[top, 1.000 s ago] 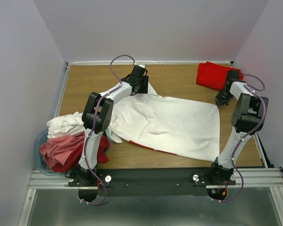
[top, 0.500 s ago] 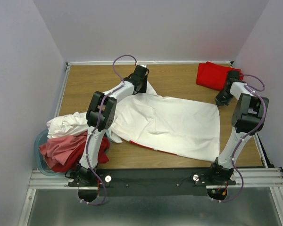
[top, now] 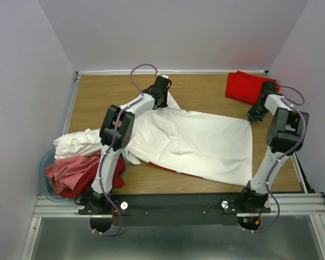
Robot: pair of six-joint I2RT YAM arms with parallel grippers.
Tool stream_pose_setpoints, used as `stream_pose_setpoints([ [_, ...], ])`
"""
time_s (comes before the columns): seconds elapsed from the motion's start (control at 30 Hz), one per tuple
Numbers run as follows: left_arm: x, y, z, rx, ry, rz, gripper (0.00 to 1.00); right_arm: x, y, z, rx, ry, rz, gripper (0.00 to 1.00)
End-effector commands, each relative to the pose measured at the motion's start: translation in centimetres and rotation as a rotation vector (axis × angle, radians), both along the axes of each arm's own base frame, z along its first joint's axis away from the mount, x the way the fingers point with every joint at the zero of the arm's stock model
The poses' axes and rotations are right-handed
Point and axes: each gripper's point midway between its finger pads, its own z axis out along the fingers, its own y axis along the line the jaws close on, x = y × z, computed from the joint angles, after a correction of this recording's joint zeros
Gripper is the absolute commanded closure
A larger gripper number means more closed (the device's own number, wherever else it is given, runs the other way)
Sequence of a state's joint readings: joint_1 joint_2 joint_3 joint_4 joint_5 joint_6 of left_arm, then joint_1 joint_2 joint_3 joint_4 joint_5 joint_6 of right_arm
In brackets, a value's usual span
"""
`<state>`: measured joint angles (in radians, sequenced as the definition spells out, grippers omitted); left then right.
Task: Fold and stack the t-shirts
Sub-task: Fold the tshirt
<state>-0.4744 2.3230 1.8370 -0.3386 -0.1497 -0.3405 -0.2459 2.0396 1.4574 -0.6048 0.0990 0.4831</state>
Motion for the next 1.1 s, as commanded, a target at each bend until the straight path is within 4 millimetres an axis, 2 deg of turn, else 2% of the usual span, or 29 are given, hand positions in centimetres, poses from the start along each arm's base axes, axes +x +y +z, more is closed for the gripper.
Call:
stream_pose_setpoints([
  [0.0, -0.1, 0.5, -1.1, 0.021, 0.015, 0.010, 0.73, -1.3, 0.4, -1.8, 0.029, 0.062, 0.008, 0.98],
  [0.13, 0.4, 0.2, -0.1, 0.010, -0.006, 0.011, 0.75, -1.2, 0.5, -1.7, 0.032, 0.058, 0.010, 0.99],
  [0.2, 0.8, 0.0, 0.8, 0.002, -0.021, 0.013, 0.87, -1.2, 0.4, -1.7, 0.029, 0.057, 0.009, 0.99],
  [0.23, 1.1, -0.1, 1.5, -0.003, -0.031, 0.017, 0.89, -1.1, 0.4, -1.4, 0.027, 0.051, 0.009, 1.00],
  [0.27, 1.3, -0.2, 1.9, -0.007, -0.039, 0.017, 0.97, -1.1, 0.3, -1.4, 0.025, 0.050, 0.010, 0.99],
  [0.3, 1.4, -0.3, 2.4, -0.014, -0.048, 0.020, 0.99, -0.9, 0.3, -1.0, 0.022, 0.040, 0.010, 1.00],
  [0.33, 1.7, -0.4, 3.5, -0.024, -0.067, 0.020, 1.00, -0.7, 0.2, -0.7, 0.018, 0.033, 0.012, 1.00],
  [0.5, 1.8, -0.4, 6.0, -0.044, -0.105, 0.028, 1.00, -0.5, -0.8, 1.2, -0.040, -0.002, -0.018, 0.99],
  [0.53, 1.8, -0.4, 7.1, -0.057, -0.123, 0.030, 1.00, -0.5, -0.9, 2.1, -0.052, -0.019, -0.020, 0.99],
  [0.7, 0.4, -0.2, 7.6, -0.082, -0.109, 0.023, 1.00, -1.0, -1.5, 4.2, -0.096, -0.055, -0.034, 0.99],
  [0.77, -0.8, 0.1, 7.9, -0.098, -0.103, 0.024, 1.00, -1.8, -1.3, 4.9, -0.100, -0.065, -0.033, 0.99],
  [0.87, -1.7, 0.5, 8.1, -0.098, -0.102, 0.028, 1.00, -2.7, -1.0, 5.1, -0.097, -0.065, -0.028, 0.99],
  [0.9, -2.0, 0.6, 8.9, -0.108, -0.114, 0.026, 1.00, -3.5, -0.8, 4.5, -0.095, -0.049, -0.025, 1.00],
  [0.93, -2.8, 0.9, 8.1, -0.097, -0.096, 0.025, 1.00, -3.8, -0.6, 4.7, -0.096, -0.051, -0.022, 1.00],
  [1.0, -3.5, 1.2, 8.0, -0.098, -0.088, 0.024, 1.00, -4.5, -0.5, 5.2, -0.103, -0.061, -0.020, 1.00],
  [1.03, -3.9, 1.0, 8.9, -0.110, -0.102, 0.016, 1.00, -4.9, -0.5, 5.2, -0.107, -0.059, -0.017, 0.99],
  [1.07, -4.7, 1.3, 8.2, -0.101, -0.085, 0.011, 1.00, -5.7, -0.3, 4.7, -0.106, -0.042, -0.013, 0.99],
])
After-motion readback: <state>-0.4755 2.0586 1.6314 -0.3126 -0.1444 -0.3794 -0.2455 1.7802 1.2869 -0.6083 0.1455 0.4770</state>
